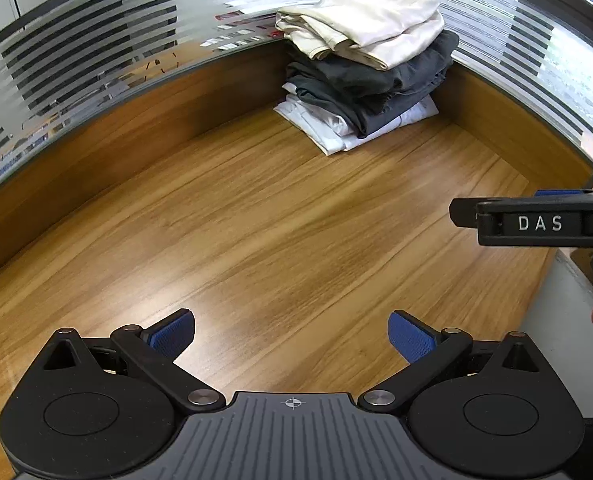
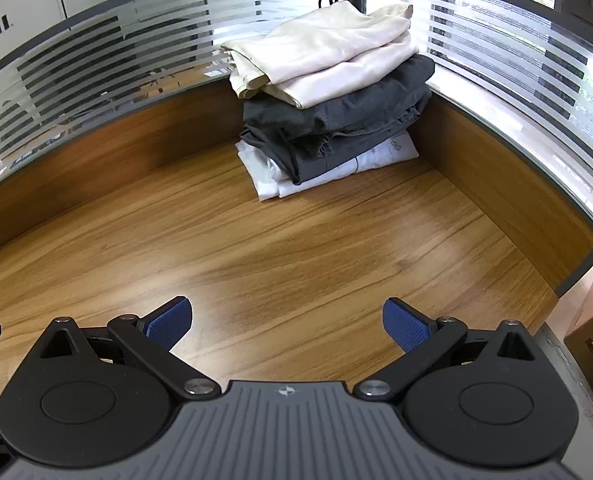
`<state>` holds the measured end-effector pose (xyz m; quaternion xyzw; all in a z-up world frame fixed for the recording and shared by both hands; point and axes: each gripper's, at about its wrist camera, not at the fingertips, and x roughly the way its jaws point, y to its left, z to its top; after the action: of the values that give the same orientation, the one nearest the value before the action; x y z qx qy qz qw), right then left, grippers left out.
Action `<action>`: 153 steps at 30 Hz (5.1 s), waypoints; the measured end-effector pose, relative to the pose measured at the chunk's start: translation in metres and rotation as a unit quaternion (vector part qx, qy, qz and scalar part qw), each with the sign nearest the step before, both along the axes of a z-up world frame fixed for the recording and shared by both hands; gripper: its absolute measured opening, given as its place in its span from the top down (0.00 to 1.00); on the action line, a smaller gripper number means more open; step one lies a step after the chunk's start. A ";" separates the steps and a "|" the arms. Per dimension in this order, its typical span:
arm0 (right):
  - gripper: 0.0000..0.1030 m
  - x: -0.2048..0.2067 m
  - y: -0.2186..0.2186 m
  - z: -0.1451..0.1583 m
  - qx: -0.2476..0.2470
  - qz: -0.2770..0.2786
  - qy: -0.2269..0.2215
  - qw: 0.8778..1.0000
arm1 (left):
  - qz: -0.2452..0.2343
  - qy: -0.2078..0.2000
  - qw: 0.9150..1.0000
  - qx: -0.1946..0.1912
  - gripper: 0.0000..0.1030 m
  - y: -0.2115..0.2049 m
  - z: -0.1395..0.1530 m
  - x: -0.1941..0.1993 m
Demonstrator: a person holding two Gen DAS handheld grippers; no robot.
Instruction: Fold clothes
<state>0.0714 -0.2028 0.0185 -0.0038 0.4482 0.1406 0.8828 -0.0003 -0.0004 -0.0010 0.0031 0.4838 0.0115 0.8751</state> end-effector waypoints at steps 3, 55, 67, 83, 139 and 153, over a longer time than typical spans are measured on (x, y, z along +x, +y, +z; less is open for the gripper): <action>0.01 0.003 0.002 -0.001 -0.004 0.005 -0.004 1.000 | -0.003 -0.001 1.000 0.004 0.00 -0.001 -0.003 -0.001; 0.01 0.008 0.010 -0.007 -0.014 0.009 -0.010 1.000 | 0.031 0.016 0.999 -0.022 0.00 0.017 -0.011 0.009; 0.01 0.010 0.011 -0.008 -0.016 0.010 -0.004 1.000 | 0.038 0.022 0.999 -0.024 0.00 0.018 -0.012 0.011; 0.01 0.019 0.018 -0.015 -0.022 0.014 0.013 1.000 | 0.048 0.041 0.998 -0.032 0.00 0.021 -0.019 0.019; 1.00 0.207 0.131 0.008 -0.089 0.254 -0.065 0.961 | 0.200 0.092 0.972 -0.078 0.00 0.110 -0.050 0.046; 0.34 0.242 0.123 0.003 -0.169 0.214 -0.145 0.951 | 0.190 0.107 0.972 -0.086 0.00 0.102 -0.056 0.047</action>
<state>0.3136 -0.0797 0.0211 -0.2694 0.3212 0.2460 0.8739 0.0467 0.1012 -0.0571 -0.1628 0.5652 0.1355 0.7973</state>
